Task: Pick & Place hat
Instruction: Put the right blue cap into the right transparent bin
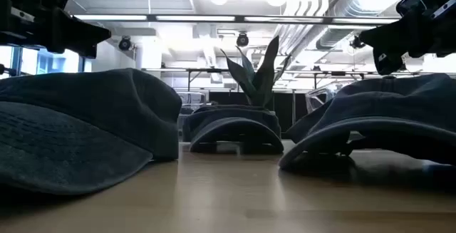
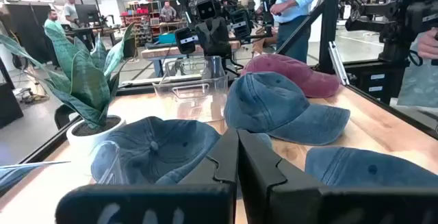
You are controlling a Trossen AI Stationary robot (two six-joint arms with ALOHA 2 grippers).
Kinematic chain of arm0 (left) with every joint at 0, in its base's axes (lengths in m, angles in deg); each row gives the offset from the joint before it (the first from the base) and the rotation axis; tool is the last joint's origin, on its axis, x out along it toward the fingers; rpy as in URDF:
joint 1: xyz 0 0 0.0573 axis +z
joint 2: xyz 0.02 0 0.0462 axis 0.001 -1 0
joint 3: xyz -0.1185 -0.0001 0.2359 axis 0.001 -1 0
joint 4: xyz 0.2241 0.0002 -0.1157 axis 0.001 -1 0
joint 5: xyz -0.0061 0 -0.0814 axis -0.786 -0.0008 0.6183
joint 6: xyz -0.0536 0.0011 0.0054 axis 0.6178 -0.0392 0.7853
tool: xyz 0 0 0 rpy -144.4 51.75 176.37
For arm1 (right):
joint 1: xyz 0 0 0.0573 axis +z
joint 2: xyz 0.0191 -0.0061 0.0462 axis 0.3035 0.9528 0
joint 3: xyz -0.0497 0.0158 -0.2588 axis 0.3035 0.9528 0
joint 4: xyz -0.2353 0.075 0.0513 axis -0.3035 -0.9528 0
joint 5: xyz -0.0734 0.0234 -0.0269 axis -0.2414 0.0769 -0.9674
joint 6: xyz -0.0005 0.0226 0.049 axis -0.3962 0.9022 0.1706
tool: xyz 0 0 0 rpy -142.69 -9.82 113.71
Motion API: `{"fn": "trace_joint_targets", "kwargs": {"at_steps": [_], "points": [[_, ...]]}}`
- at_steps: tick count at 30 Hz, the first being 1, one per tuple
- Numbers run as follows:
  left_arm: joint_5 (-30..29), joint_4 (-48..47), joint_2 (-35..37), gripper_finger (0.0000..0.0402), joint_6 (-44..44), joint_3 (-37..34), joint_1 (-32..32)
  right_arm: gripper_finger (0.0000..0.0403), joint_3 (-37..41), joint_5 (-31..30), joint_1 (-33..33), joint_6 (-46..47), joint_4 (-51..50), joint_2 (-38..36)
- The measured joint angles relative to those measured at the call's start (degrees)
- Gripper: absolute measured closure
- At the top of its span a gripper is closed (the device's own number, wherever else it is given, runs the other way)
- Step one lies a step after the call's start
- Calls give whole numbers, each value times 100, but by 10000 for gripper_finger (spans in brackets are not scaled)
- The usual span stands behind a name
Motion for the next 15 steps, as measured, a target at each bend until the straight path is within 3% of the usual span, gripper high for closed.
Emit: {"fn": "trace_joint_targets", "kwargs": {"at_steps": [8,15], "points": [[-19,-1,0,401,444,0,2,391,0,-135,9,-146,39,0],[-433,74,0,401,469,1,2,391,0,-164,7,290,79,0]]}}
